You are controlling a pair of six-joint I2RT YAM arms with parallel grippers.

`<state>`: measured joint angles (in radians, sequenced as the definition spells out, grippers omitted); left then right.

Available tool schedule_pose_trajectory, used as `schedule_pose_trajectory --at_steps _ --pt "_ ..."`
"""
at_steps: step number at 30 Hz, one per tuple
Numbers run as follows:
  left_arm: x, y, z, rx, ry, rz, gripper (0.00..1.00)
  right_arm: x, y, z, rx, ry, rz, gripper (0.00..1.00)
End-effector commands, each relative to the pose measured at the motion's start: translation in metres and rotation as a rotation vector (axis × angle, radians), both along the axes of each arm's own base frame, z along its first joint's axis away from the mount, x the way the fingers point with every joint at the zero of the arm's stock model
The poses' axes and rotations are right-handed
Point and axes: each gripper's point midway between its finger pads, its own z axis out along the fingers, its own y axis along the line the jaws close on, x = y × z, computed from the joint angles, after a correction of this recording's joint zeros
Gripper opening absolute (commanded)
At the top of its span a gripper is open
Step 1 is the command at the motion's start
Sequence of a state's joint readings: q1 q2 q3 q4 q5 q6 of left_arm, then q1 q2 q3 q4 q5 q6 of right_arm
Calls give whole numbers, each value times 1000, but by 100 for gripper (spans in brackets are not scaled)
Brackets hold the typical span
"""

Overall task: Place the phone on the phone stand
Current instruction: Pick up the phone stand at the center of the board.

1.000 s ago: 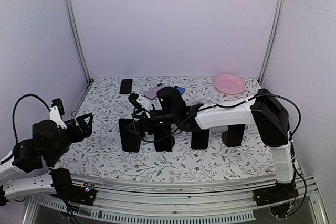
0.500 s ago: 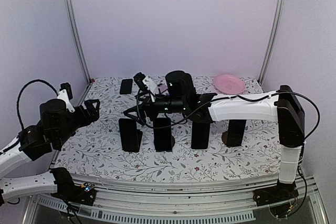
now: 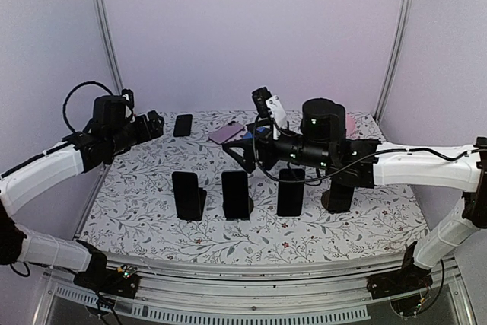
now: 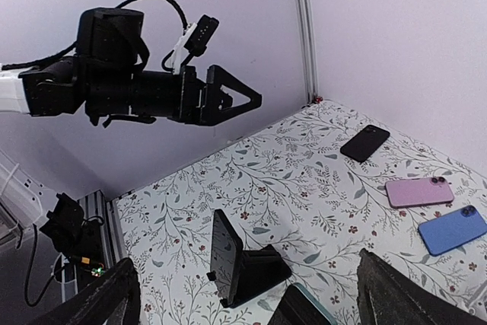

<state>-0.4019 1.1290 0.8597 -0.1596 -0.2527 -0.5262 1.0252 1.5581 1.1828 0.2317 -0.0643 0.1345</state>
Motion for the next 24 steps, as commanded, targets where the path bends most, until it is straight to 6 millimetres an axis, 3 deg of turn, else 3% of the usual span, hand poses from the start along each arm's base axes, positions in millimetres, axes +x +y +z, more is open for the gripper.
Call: schedule_pose_trajectory --at_steps 1,9,14,15,16,24 --pt "44 -4 1 28 5 -50 97 -1 -46 19 84 28 -134 99" --pt "127 3 -34 114 120 -27 97 -28 -92 25 139 79 -145 99" --pt "173 7 -80 202 237 -4 97 -43 -112 29 178 105 -134 99" --pt "181 7 -84 212 246 1 97 -45 -114 30 183 108 -132 99" --pt "188 6 -106 226 290 1 97 -48 -116 31 188 111 -125 99" --pt "236 3 -147 278 358 11 97 -54 -130 31 190 139 -139 99"
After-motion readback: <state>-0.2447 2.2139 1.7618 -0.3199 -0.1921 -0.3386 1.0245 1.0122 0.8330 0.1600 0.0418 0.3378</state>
